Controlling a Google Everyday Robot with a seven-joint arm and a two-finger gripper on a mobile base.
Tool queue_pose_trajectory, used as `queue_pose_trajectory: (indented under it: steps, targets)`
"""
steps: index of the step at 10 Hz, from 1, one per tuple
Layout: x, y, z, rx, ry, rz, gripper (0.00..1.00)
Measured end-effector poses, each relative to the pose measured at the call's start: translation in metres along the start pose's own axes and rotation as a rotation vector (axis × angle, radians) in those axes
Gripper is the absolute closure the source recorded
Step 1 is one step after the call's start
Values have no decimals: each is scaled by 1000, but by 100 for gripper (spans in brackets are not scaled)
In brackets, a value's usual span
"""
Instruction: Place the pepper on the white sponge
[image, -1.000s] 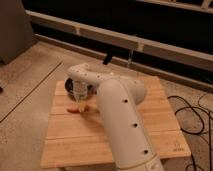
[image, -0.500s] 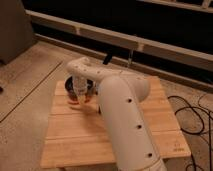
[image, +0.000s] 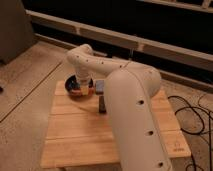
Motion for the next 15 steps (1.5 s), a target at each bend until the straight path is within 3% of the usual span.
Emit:
queue_pose_trajectory:
  steps: [1,3,5,10,13,15]
  targets:
    - [10,1,-2,-7,4,27,100]
    - [0,1,-2,-4,-10,18,100]
    - [4,-1,-1,-5,2,21,100]
    - [37,-41,-13,60,76,73,100]
    - [62,-56,-9,87,90,114,100]
    - [75,-74,-6,136,81,125,100]
